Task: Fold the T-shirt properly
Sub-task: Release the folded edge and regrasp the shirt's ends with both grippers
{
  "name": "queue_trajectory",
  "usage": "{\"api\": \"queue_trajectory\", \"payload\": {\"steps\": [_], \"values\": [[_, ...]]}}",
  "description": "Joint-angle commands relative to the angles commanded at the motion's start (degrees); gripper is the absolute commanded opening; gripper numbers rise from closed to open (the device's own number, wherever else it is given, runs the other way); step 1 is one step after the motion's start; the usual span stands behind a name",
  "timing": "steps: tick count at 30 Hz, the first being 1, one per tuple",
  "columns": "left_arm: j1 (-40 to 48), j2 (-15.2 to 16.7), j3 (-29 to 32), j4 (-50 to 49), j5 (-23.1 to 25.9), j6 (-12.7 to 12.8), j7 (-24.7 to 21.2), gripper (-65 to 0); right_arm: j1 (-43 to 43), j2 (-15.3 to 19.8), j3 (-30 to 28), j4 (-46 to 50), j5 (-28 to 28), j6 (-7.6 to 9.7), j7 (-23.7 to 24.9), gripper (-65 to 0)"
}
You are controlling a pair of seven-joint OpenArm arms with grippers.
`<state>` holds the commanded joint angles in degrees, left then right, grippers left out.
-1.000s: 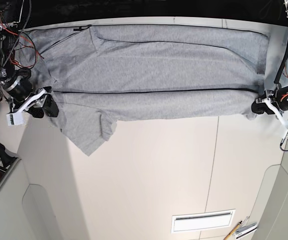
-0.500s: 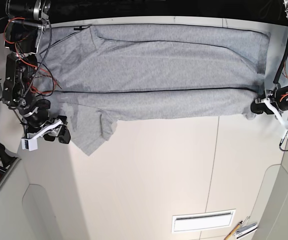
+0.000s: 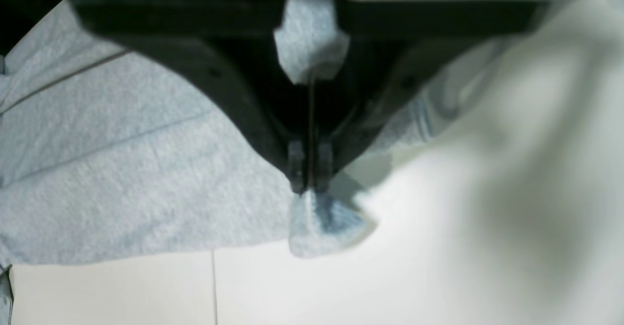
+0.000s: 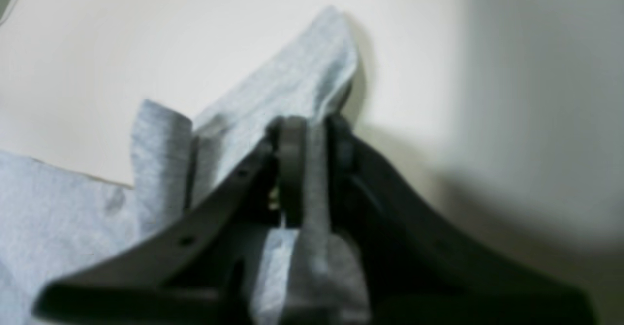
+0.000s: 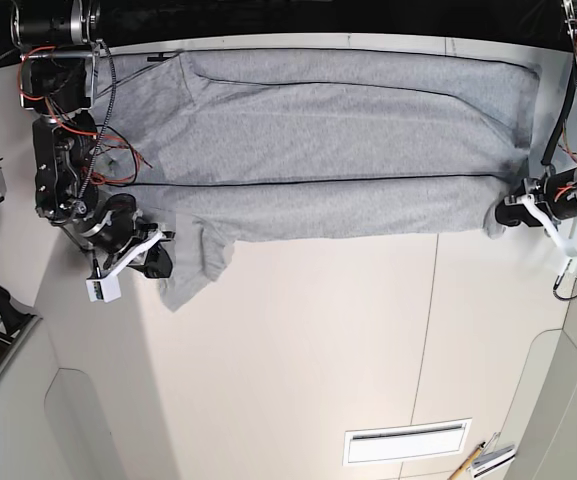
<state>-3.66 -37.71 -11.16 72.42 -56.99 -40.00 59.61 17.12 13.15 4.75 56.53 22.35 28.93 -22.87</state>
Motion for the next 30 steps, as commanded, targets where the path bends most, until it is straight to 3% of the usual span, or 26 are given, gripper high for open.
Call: {"api": "queue_trajectory", "payload": {"steps": [2, 4, 9, 12, 17, 21, 23, 30], "values": [[0.0, -0.1, 0.0, 0.0, -1.0, 0.0, 0.0, -65.0, 0.0, 0.0, 0.2, 0.7, 0.1, 0.46, -0.1, -65.0], [-0.2, -0.1, 0.0, 0.0, -2.3, 0.0, 0.0, -65.0, 0.0, 0.0, 1.1, 2.2, 0.1, 2.62, -0.3, -65.0], [-0.1, -0.3, 0.0, 0.1, -3.1, 0.0, 2.0, -65.0, -5.4, 0.5, 6.3, 15.8, 1.8, 2.58, -6.1, -65.0], [-0.1, -1.1, -0.1, 0.2, -6.7, 0.0, 5.4, -65.0, -11.2, 1.4, 9.2, 26.1, 6.5, 2.84, -8.9, -65.0], [0.0, -3.5, -0.1, 0.4, -13.2, 0.0, 11.2, -65.0, -21.3, 1.4, 13.1, 38.2, 9.7, 2.84, -11.7, -65.0], [0.9, -4.6, -0.1, 0.4, -14.4, 0.0, 13.2, -65.0, -28.6, 1.4, 16.7, 44.2, 13.8, 3.06, -11.7, -65.0], [2.3, -4.9, -0.1, 0.4, -15.9, 0.0, 14.2, -65.0, -31.6, 1.4, 17.5, 46.5, 14.1, 3.91, -11.7, -65.0], [8.3, -6.3, -1.0, 4.2, -19.4, 0.0, 16.9, -65.0, -38.8, 1.4, 17.7, 48.0, 14.2, 3.93, -11.7, -65.0]]}}
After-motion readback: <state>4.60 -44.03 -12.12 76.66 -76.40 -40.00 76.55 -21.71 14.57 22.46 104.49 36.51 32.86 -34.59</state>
